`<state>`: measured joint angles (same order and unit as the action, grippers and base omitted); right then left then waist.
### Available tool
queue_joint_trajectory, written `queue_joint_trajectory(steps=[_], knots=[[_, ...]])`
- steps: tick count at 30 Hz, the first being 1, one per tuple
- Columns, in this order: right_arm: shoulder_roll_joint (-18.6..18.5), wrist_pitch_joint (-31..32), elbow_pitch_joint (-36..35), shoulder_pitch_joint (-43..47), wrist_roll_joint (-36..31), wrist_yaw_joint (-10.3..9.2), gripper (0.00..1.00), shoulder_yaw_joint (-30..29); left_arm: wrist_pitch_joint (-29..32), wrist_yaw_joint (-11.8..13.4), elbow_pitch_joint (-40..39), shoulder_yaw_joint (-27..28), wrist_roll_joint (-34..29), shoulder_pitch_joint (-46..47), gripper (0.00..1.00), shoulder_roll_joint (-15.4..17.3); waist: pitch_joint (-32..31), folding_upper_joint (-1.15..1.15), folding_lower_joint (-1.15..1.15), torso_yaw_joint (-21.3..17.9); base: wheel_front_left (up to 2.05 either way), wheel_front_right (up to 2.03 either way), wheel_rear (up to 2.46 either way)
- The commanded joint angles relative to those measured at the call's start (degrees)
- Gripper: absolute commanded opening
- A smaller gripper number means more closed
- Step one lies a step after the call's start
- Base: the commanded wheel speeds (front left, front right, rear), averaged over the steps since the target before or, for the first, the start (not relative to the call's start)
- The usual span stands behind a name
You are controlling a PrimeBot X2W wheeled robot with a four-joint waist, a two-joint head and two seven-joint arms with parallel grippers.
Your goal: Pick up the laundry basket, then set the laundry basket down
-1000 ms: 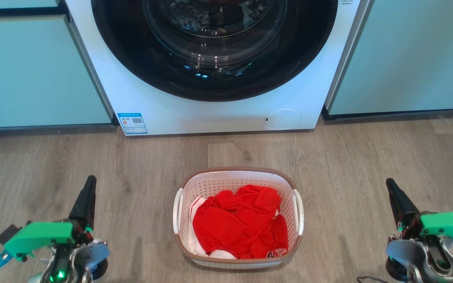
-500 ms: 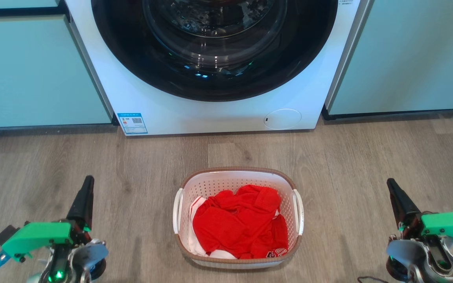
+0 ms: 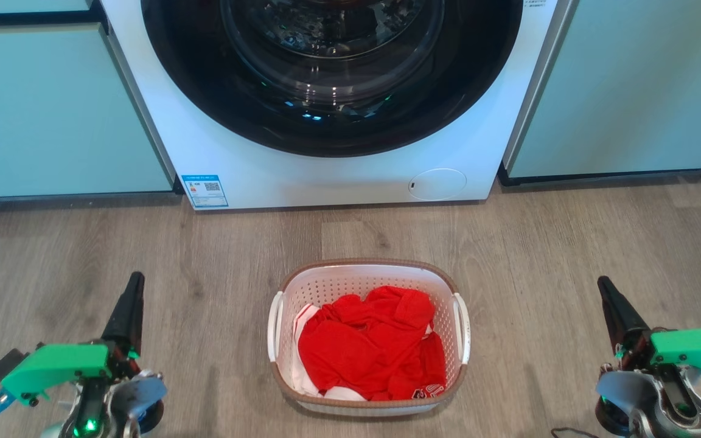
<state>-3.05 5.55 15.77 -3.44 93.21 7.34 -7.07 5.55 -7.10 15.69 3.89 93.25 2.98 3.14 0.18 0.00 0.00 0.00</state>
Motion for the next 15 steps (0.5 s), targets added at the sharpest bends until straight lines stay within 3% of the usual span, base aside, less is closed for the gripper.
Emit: queue_joint_trajectory(steps=[1,15], knots=[[-0.3,0.5,-1.8,-2.7,-0.6,0.14,0.00,1.1,0.3,-0.4,-1.7,1.9,-0.5,3.1,0.00,0.3,0.0,0.00,0.00,0.0,0.00,0.00,0.00],[-0.2,0.6,-1.8,-2.7,-0.7,0.14,0.00,1.0,0.4,-0.4,-1.7,2.0,-0.6,3.2,0.00,0.2,0.0,0.00,0.00,0.0,0.00,0.00,0.00]])
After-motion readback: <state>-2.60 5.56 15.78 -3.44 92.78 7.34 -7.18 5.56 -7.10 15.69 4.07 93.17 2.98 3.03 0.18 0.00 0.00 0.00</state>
